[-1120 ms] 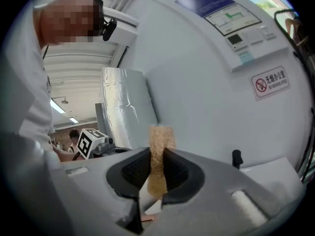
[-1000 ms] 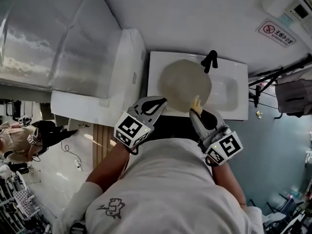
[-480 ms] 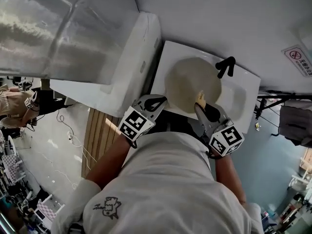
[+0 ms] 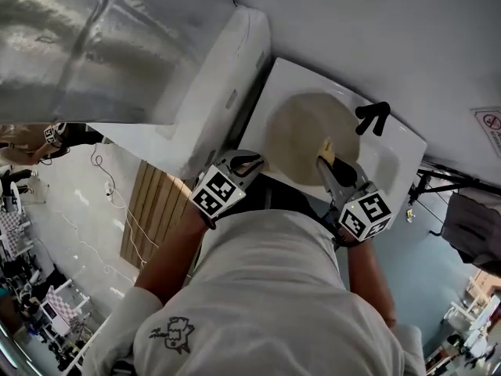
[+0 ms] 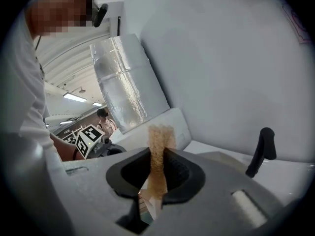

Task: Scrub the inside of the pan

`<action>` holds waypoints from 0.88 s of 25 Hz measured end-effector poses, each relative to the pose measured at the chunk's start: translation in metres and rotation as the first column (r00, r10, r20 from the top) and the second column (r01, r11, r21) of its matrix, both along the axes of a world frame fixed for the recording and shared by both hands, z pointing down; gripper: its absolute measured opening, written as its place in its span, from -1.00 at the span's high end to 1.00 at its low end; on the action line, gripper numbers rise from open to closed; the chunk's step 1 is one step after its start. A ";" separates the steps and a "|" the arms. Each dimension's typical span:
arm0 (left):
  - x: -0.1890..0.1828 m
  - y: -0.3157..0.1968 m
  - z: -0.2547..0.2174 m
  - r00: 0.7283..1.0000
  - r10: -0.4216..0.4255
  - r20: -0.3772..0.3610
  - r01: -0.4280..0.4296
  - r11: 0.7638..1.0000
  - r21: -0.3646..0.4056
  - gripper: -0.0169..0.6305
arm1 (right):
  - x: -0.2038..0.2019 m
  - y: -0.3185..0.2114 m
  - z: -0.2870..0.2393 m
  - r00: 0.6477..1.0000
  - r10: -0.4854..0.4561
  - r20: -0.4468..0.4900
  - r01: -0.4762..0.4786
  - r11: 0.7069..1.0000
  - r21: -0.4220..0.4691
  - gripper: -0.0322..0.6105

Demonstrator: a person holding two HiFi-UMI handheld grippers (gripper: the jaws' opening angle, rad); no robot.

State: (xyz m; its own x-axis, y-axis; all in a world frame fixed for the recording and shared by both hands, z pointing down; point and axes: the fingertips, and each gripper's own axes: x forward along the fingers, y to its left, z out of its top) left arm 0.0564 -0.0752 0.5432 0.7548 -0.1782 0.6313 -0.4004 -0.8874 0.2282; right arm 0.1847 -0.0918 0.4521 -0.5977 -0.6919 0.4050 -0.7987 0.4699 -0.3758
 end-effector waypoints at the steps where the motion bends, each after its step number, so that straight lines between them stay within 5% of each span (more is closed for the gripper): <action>1: -0.001 0.001 0.008 1.000 -0.005 0.016 0.005 1.000 -0.017 0.77 | 0.001 -0.003 0.005 1.000 -0.011 0.004 0.011 1.000 -0.007 0.72; 12: -0.010 0.024 0.090 0.968 0.053 0.246 -0.032 0.996 -0.088 0.40 | 0.006 -0.028 0.057 0.996 -0.086 0.010 0.087 0.991 -0.107 0.71; 22: -0.018 0.044 0.158 0.918 0.165 0.362 -0.109 0.979 -0.170 0.37 | 0.009 -0.054 0.087 0.998 -0.056 -0.032 0.050 0.987 -0.155 0.71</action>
